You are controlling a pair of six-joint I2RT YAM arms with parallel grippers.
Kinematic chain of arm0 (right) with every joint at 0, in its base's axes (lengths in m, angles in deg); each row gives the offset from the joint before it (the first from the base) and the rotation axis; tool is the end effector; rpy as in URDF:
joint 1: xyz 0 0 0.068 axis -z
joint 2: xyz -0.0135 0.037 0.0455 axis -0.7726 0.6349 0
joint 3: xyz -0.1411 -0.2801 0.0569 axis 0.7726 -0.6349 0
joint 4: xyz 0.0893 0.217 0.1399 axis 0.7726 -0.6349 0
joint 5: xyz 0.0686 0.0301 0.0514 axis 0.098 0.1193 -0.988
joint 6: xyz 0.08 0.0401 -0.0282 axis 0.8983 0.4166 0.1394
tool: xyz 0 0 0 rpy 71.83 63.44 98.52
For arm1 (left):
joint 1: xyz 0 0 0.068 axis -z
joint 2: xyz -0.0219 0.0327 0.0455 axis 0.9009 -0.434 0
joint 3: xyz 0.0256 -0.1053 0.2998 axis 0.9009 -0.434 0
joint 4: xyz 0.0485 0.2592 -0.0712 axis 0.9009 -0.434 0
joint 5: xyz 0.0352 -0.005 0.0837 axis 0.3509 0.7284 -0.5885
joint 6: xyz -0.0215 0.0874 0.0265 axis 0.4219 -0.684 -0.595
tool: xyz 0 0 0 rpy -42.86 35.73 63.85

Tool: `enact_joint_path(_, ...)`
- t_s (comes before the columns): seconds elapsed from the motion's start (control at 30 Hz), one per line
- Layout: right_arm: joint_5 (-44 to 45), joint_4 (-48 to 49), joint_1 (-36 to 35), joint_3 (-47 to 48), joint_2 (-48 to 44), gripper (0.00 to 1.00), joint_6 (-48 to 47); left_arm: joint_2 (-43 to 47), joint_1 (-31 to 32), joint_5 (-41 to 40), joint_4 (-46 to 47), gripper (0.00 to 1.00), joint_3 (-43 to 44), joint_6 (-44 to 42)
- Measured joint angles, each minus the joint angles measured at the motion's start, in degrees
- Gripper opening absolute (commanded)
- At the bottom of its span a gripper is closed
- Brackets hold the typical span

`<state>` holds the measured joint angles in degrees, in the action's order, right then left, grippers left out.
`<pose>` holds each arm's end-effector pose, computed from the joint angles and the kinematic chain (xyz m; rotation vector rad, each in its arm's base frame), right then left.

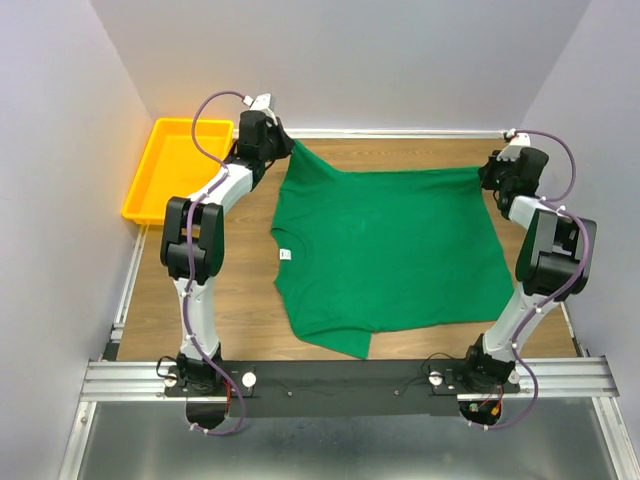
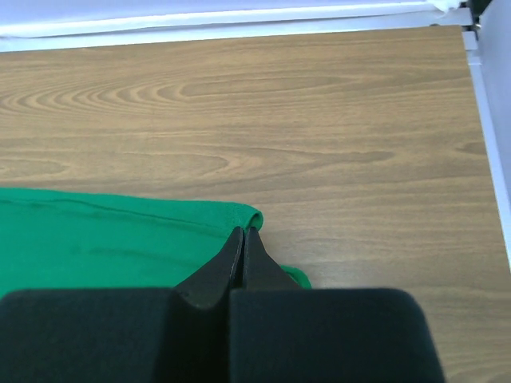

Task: Fold and stack the t-shirts
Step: Fold the tshirt

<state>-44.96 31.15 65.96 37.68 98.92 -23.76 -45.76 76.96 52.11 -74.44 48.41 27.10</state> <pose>0.4873 -0.1046 0.2220 -0.0043 1.9207 0.1249 0.5665 -0.1417 0.2751 -0.1338 1.9233 -0.6327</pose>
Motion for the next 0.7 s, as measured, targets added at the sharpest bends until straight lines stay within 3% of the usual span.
enact_joint_path(0.7,-3.93,-3.98,3.52,-5.64,-7.91,0.01,0.68,17.88,-0.35,10.34,0.79,0.0,-18.14,-4.46)
